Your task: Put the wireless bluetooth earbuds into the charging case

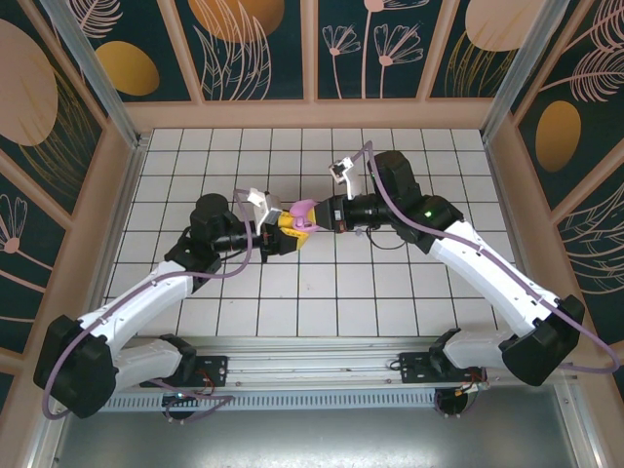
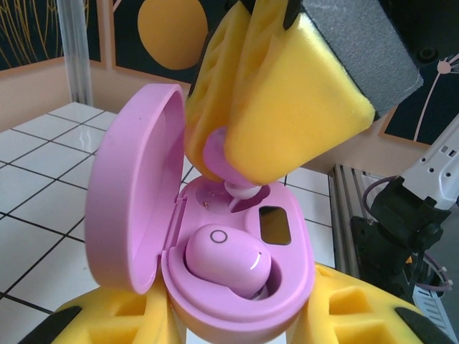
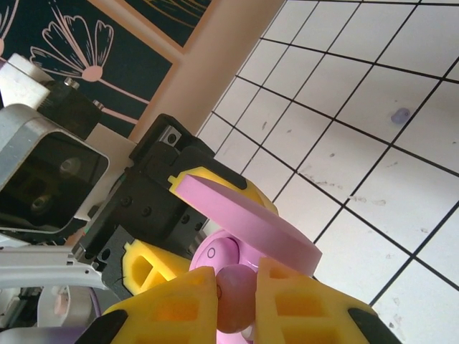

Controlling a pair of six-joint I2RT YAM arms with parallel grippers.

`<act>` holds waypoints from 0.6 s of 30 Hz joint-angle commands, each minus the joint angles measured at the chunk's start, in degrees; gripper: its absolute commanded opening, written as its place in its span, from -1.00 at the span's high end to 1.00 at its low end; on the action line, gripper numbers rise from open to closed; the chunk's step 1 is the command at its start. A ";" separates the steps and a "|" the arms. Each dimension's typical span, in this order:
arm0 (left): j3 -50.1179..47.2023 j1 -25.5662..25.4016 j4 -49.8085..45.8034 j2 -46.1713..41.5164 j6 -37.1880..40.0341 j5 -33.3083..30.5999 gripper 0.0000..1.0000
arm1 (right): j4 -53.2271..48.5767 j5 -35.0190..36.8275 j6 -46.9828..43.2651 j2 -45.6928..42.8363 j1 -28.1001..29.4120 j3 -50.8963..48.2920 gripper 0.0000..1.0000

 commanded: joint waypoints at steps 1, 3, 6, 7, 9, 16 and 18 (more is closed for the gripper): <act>2.71 -0.19 1.62 0.25 1.54 1.61 1.00 | -4.45 -1.17 -4.08 0.69 0.02 1.97 0.72; 2.80 -0.15 1.53 0.42 1.75 1.67 1.00 | -5.99 -0.67 -5.28 0.83 0.02 2.31 0.72; 2.71 -0.20 1.45 0.45 1.96 1.66 1.00 | -7.12 -0.91 -6.37 1.10 -0.02 2.53 0.71; 2.71 -0.14 1.44 0.49 2.01 1.67 1.00 | -7.25 -1.06 -6.54 1.23 0.02 2.63 0.71; 2.69 -0.20 1.52 0.47 2.01 1.72 1.00 | -7.72 -0.96 -6.72 1.28 0.02 2.89 0.69; 2.61 -0.13 1.88 0.34 2.10 2.16 1.00 | -6.84 -1.90 -5.34 1.54 -0.02 3.42 0.68; 2.53 -0.18 2.02 0.24 2.13 2.11 1.00 | -6.84 -2.42 -5.30 1.87 0.11 3.48 0.68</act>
